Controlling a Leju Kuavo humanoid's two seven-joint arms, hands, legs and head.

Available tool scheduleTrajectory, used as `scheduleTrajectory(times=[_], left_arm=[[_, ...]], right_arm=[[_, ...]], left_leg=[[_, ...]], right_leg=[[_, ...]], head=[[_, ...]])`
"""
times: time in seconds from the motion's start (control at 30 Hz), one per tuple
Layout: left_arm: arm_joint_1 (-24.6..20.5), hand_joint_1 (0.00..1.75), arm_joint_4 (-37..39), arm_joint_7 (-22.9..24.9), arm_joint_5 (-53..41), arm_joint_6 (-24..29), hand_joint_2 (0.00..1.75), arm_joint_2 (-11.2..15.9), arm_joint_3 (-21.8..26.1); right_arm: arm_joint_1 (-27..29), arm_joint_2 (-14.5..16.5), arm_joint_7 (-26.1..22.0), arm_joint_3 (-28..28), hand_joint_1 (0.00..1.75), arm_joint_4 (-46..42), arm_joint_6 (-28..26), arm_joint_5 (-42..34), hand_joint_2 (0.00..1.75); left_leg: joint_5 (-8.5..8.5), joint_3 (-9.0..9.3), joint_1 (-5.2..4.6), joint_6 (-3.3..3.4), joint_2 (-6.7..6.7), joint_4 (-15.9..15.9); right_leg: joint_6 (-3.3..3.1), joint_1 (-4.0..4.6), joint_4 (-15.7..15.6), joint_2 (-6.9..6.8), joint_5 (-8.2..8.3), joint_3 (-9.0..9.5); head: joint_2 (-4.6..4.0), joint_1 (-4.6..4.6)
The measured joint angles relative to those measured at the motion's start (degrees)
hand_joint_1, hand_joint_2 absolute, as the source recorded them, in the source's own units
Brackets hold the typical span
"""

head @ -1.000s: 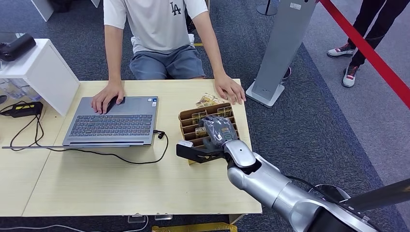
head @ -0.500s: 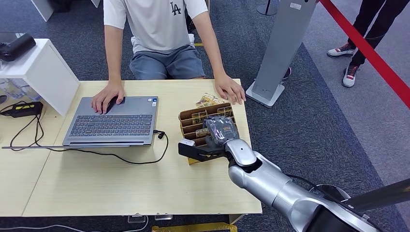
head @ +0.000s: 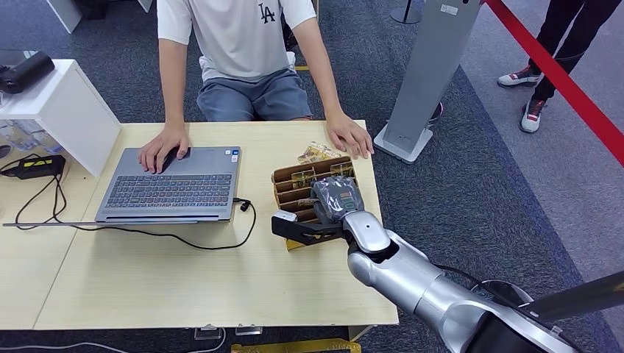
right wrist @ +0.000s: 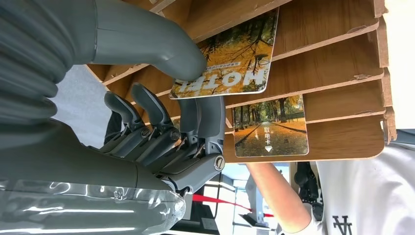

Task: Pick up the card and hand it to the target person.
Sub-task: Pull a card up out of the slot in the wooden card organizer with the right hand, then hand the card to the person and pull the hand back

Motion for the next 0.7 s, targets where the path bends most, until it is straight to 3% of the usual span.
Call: scheduleTrajectory(times=[0.1,0.37,0.7], left_arm=[[-0.1,0.0,0.0,-0.1,-0.3,-0.7,1.75,0.2,-0.4],[0.0,0.0,0.1,0.0,0.9,-0.2,1.75,0.2,0.7],[0.1,0.0,-0.1,-0.4,1.7,0.1,1.75,0.1,1.1]], right_arm=[[0.0,0.1,-0.1,0.0,1.62,0.2,0.1,0.0,1.75],[-1.1,-0.8,0.6,-0.8,1.62,-3.3,-0.9,-0.3,1.75],[-2.2,-8.4,6.5,-6.8,1.62,-29.3,-3.8,4.5,1.75]], left_leg=[[-0.01,-0.01,0.0,0.0,-0.01,0.0],[-0.01,-0.06,0.0,0.0,0.02,0.1],[-0.07,-0.26,-0.02,0.02,-0.09,0.2]], right_leg=[[0.01,0.0,0.0,0.0,-0.01,0.0],[0.01,0.0,0.1,0.03,0.0,-0.06],[0.03,-0.03,0.2,-0.09,-0.09,-0.23]], head=[[0.0,0.0],[0.0,0.0],[0.0,0.0]])
